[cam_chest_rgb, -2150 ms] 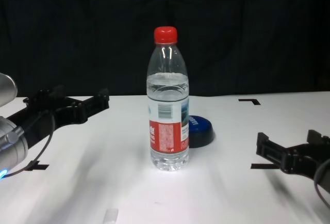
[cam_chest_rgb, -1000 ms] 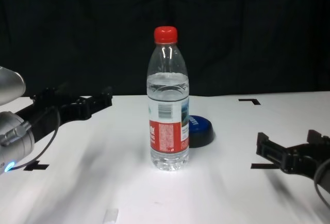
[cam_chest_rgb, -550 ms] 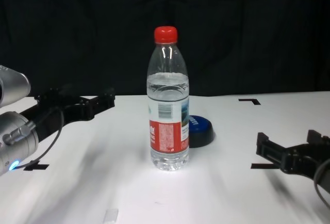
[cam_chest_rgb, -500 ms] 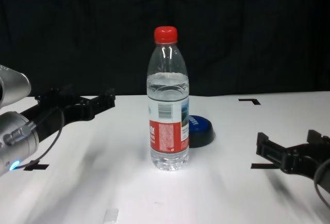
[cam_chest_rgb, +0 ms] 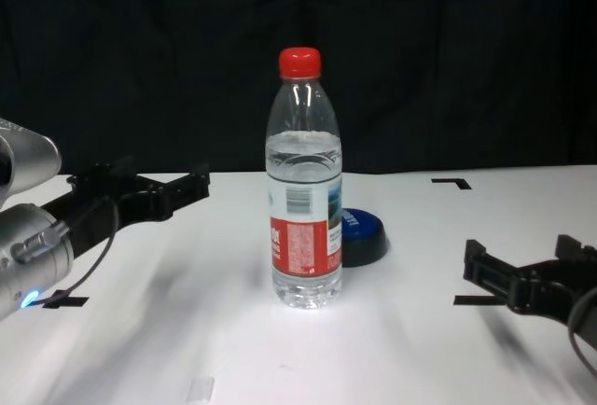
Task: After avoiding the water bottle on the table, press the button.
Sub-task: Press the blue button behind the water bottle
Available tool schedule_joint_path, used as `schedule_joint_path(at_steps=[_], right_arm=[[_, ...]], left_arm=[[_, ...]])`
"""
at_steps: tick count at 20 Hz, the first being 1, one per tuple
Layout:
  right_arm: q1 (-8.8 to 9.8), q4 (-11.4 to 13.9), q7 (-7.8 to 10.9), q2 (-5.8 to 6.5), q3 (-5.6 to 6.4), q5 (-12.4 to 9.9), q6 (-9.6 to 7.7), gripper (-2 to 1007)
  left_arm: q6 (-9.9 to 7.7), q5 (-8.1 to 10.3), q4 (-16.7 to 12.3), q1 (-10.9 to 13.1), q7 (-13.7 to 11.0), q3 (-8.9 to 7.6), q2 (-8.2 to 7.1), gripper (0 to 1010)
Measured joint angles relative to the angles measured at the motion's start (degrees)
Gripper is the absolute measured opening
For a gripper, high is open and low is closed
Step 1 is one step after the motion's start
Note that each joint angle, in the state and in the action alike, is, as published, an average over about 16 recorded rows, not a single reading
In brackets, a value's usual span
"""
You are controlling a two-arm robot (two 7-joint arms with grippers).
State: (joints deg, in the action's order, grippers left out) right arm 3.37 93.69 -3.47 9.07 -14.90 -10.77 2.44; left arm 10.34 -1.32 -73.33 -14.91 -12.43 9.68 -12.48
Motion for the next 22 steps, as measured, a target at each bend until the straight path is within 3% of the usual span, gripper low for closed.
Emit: schedule_joint_path(at_steps=[22], right_arm=[[0.0, 0.0, 0.0, 0.0, 0.0, 0.0, 0.0, 1003]], left_arm=[[2.09, 0.14, 6.31, -4.79, -1.25, 1.72, 0.44, 1009]])
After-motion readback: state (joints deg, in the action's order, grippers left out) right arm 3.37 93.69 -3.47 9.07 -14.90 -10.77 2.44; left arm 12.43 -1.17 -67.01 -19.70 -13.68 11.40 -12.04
